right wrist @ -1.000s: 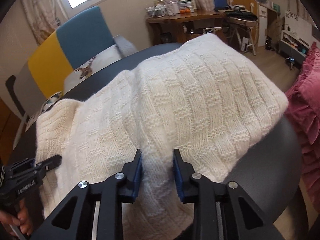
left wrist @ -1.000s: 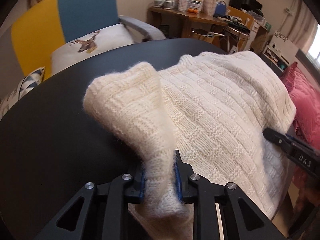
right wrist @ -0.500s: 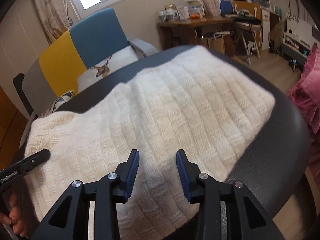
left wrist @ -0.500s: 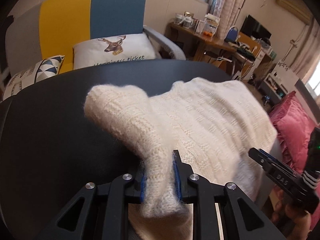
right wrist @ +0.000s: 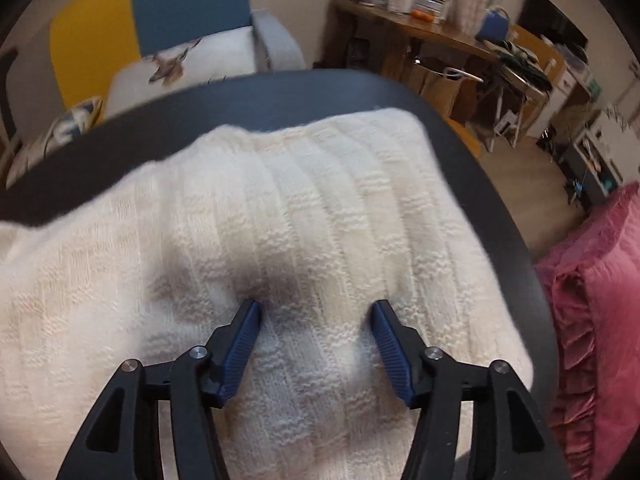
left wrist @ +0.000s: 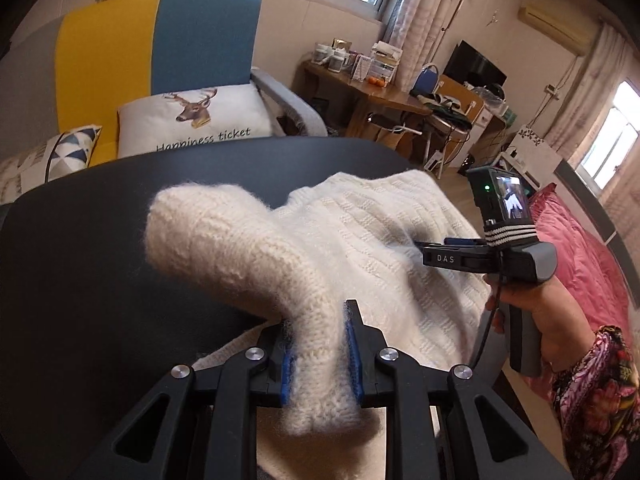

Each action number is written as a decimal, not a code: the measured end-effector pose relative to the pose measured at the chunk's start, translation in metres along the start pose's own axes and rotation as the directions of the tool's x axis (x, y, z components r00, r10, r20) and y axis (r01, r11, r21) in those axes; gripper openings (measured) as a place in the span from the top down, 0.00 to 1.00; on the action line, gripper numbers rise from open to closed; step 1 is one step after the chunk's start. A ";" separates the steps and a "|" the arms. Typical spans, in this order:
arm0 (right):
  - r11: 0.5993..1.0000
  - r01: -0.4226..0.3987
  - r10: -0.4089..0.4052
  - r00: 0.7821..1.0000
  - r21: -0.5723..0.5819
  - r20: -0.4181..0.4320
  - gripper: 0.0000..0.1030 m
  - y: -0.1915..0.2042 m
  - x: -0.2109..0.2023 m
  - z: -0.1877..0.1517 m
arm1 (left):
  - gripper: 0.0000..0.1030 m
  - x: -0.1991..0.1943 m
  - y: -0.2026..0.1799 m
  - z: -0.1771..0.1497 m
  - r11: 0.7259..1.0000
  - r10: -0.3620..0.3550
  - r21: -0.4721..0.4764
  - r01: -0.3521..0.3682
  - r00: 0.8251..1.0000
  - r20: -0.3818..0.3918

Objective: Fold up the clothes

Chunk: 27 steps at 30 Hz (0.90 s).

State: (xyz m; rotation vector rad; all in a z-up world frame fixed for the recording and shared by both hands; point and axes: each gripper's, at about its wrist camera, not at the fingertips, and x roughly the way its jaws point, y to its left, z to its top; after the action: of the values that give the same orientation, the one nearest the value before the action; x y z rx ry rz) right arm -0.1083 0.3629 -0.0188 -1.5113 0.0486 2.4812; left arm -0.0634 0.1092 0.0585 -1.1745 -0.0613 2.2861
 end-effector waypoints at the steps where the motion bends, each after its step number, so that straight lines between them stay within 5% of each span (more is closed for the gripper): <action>1: 1.000 -0.018 0.018 1.000 0.011 0.011 0.53 0.004 -0.002 -0.004 | 0.79 0.001 0.005 -0.002 1.000 0.009 -0.015 -0.009 1.000 -0.007; 3: 0.996 -0.080 0.079 0.996 0.050 0.029 0.69 0.013 -0.007 -0.014 | 0.79 0.002 0.018 -0.008 0.999 0.022 -0.047 -0.022 1.000 -0.018; 13: 0.966 -0.250 0.247 0.968 0.067 0.049 0.69 0.109 -0.030 -0.050 | 0.79 -0.040 0.135 -0.056 0.962 0.153 -0.229 -0.151 0.988 -0.008; 27: 0.908 -0.409 0.410 0.912 -0.094 -0.006 0.67 0.295 -0.050 -0.047 | 0.76 -0.112 0.297 -0.122 0.817 0.356 -0.484 -0.313 0.935 -0.003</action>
State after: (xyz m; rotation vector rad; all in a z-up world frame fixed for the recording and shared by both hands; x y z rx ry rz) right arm -0.1097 0.0602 -0.0243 -1.6666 0.2797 2.8531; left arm -0.0558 -0.2220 -0.0192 -1.4161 -0.5212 2.7338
